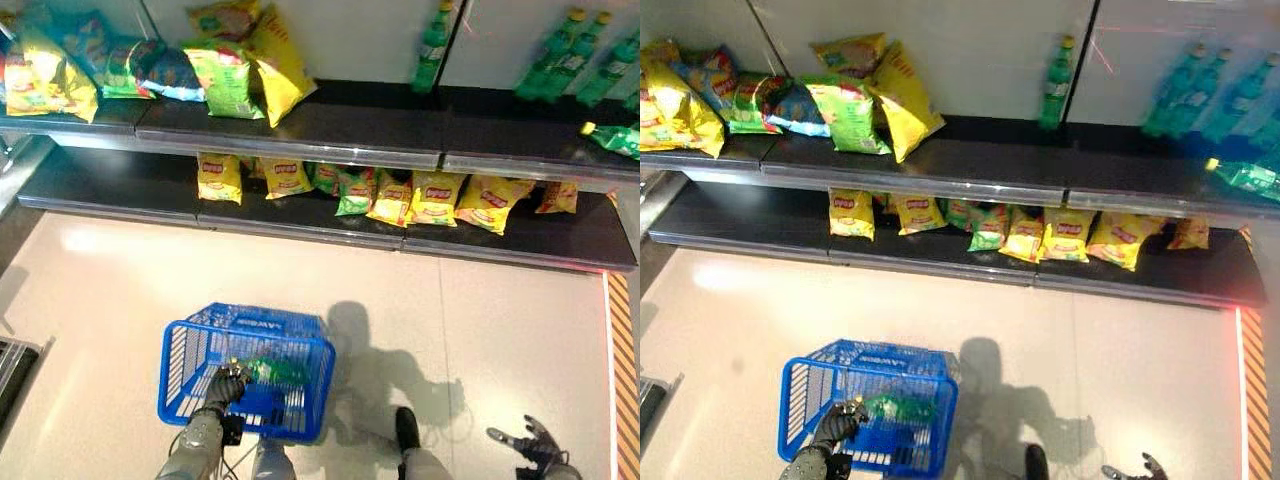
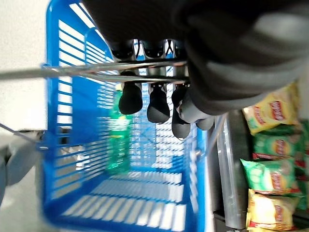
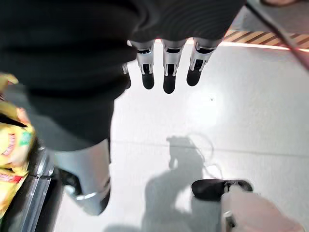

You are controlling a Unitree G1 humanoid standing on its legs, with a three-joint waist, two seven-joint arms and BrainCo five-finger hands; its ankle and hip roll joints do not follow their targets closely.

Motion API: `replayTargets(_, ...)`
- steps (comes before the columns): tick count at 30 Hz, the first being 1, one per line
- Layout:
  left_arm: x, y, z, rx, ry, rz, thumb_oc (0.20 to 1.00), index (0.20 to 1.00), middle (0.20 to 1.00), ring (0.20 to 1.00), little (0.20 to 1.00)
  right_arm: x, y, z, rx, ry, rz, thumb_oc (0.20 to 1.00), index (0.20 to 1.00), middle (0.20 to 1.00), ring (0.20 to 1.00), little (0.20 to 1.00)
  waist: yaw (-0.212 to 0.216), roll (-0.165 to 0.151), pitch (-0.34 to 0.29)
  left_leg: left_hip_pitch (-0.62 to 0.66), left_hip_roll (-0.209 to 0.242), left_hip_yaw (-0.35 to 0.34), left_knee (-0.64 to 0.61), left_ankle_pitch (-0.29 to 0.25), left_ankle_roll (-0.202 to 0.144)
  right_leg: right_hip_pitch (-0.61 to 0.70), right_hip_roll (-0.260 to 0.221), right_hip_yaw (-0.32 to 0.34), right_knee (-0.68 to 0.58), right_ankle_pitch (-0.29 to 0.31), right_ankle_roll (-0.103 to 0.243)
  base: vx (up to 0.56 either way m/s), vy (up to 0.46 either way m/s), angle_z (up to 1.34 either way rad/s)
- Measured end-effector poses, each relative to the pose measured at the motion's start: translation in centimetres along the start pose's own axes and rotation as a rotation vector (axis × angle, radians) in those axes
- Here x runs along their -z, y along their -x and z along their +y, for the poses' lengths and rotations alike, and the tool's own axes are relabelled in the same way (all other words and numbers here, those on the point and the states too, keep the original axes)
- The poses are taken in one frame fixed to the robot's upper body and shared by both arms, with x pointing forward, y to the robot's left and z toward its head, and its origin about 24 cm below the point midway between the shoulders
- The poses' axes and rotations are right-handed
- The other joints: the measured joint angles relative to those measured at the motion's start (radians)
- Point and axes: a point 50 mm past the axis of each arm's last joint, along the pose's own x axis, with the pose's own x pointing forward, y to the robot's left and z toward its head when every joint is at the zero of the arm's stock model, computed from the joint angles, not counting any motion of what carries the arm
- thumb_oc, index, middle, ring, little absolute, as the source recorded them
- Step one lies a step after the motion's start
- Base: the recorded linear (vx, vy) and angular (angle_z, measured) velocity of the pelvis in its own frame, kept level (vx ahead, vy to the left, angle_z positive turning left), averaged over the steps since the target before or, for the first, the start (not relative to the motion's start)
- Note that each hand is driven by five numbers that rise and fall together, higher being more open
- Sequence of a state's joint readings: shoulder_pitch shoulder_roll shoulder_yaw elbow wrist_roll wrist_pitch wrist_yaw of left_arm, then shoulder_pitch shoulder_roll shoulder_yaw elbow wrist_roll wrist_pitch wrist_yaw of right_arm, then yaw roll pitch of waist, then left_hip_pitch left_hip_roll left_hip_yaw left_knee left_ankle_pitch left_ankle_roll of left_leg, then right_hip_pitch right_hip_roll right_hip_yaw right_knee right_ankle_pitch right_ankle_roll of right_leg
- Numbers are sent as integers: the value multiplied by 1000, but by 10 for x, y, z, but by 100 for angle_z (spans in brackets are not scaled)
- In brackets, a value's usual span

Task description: Pick up the snacks into the basket

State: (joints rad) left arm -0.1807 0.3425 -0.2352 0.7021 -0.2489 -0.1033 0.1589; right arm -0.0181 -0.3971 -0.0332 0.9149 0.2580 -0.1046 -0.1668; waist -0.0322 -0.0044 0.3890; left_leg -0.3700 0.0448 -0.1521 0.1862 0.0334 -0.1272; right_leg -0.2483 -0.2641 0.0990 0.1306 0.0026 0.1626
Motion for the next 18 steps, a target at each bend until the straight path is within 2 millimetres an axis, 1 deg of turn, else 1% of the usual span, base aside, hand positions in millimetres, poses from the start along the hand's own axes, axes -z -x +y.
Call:
replayTargets(1,-5,-1,1,15,-26,-20,200,200,200,200,200,-3,-1,1,-2,6,-6,1000,1000,1000,1000,1000,13,-3,0,-33,-36,19,75,-42,37,6,-42,0,-21,17,-13,-13,419,-17)
replayTargets(2,-7,-2,1,18,-29,-25,200,200,200,200,200,-1,-1,1,0,6,2,1000,1000,1000,1000,1000,7,-13,2,-39,-62,34,99,-52,46,2,-53,-7,-28,35,-18,-11,571,-59)
replayTargets(3,-7,1,4,12,-35,-35,200,200,200,200,200,-10,-4,6,-6,-4,-21,1000,1000,1000,1000,1000,31,6,10,-74,-50,60,180,-110,75,-18,-54,-36,-28,107,-33,-1,686,-92)
replayTargets(4,-3,4,11,3,-53,-30,200,200,200,200,200,-10,-3,16,-26,-15,-18,1000,1000,1000,1000,1000,41,2,7,-76,-45,108,199,-129,104,-22,-41,-68,-46,137,-47,1,684,-96)
replayTargets(5,-4,4,11,5,-57,-33,200,200,200,200,200,-8,-2,16,-31,-12,-18,1000,1000,1000,1000,1000,48,3,11,-74,-63,123,210,-141,121,-22,-34,-120,-24,147,-62,1,879,-127)
replayTargets(6,8,11,13,-2,-43,-5,200,200,200,200,200,-11,-2,20,-44,-14,-26,1000,1000,1000,1000,1000,78,4,10,-43,-52,141,177,-136,145,-98,-20,-167,85,125,-14,-2,355,-91)
replayTargets(7,16,16,13,-9,-31,16,200,200,200,200,200,-10,-1,21,-47,-16,-23,1000,1000,1000,1000,1000,69,19,4,-43,-37,155,167,-131,157,-116,20,-161,184,42,19,-11,506,-81)
replayTargets(8,21,23,13,4,-35,17,200,200,200,200,200,0,2,21,-53,-12,3,1000,1000,1000,1000,1000,66,22,-17,-38,-17,172,141,-115,159,-158,102,-161,421,-107,17,-15,279,-1)
replayTargets(9,21,26,14,10,-42,11,200,200,200,200,200,9,4,19,-49,-9,30,1000,1000,1000,1000,1000,73,4,-28,-35,-24,186,117,-101,166,-155,130,-176,477,-162,2,-42,444,10)
replayTargets(10,23,29,18,18,-59,11,200,200,200,200,200,25,10,17,-43,-5,83,1000,1000,1000,1000,1000,81,-40,-48,-28,-52,204,80,-77,174,-125,186,-186,483,-226,-2,-38,366,1)
replayTargets(11,30,32,21,10,-66,38,200,200,200,200,200,29,11,19,-46,-4,97,1000,1000,1000,1000,1000,85,-62,-61,-25,-70,208,49,-49,170,-75,240,-155,360,-273,-38,-36,237,-10)
replayTargets(12,31,32,21,9,-68,44,200,200,200,200,200,26,10,19,-47,-3,88,1000,1000,1000,1000,1000,89,-64,-62,-25,-81,207,35,-36,170,-43,253,-152,264,-272,-57,-13,156,-34)
replayTargets(13,31,30,19,7,-59,48,200,200,200,200,200,19,6,19,-50,3,62,1000,1000,1000,1000,1000,100,-57,-58,-20,-91,194,12,-17,171,7,252,-159,157,-236,-132,-4,84,-32)
replayTargets(14,31,30,18,8,-59,49,200,200,200,200,200,16,6,22,-62,12,54,1000,1000,1000,1000,1000,99,-47,-56,-12,-94,181,-1,-10,172,24,255,-163,122,-217,-145,-54,203,-12)
replayTargets(15,31,29,15,16,-51,49,200,200,200,200,200,20,7,27,-83,29,66,1000,1000,1000,1000,1000,87,-35,-54,16,-108,155,-39,10,173,60,257,-170,81,-199,-150,-58,158,22)
replayTargets(16,30,29,13,21,-49,48,200,200,200,200,200,22,8,30,-96,35,77,1000,1000,1000,1000,1000,80,-30,-55,26,-114,141,-54,20,175,74,256,-171,65,-195,-146,-59,158,46)
replayTargets(17,29,29,10,27,-40,42,200,200,200,200,200,26,10,36,-117,52,90,1000,1000,1000,1000,1000,77,-13,-53,29,-119,132,-74,36,170,75,254,-172,46,-195,-136,-22,177,39)
replayTargets(18,28,28,8,30,-37,36,200,200,200,200,200,26,9,36,-122,57,90,1000,1000,1000,1000,1000,75,-11,-52,25,-120,126,-76,36,165,77,253,-172,37,-193,-137,-45,195,36)
